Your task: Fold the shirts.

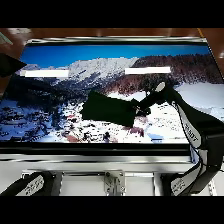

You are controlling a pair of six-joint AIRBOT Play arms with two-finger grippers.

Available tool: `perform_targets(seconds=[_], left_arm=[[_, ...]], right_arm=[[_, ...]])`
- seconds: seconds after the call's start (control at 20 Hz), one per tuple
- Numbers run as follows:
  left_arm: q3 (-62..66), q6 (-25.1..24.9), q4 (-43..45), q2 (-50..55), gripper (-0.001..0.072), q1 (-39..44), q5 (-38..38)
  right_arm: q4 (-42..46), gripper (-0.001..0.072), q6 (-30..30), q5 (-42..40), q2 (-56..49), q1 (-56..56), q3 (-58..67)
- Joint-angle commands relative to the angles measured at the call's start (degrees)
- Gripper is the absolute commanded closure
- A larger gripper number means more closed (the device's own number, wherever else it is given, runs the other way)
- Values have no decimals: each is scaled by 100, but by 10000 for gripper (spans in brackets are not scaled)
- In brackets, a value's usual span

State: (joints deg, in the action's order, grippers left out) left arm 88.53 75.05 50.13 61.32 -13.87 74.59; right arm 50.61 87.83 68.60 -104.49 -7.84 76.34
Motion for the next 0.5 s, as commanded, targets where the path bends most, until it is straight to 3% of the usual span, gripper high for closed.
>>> perform_targets(seconds=[0.0,0.05,0.2,0.35,0.45], left_arm=[[-2,2,-2,2,666,2,-11],[-2,2,-4,0,666,2,-20],[-2,2,-20,0,666,2,-20],[-2,2,-24,0,666,2,-20],[-2,0,-87,0,666,2,-17]], right_arm=[[-402,477,-164,-284,-157,24,-24],[-492,639,-236,-315,-107,76,2],[-597,655,-986,-90,385,398,337],[-442,655,-962,68,1237,1141,822],[-118,655,-595,166,1812,1827,1084]])
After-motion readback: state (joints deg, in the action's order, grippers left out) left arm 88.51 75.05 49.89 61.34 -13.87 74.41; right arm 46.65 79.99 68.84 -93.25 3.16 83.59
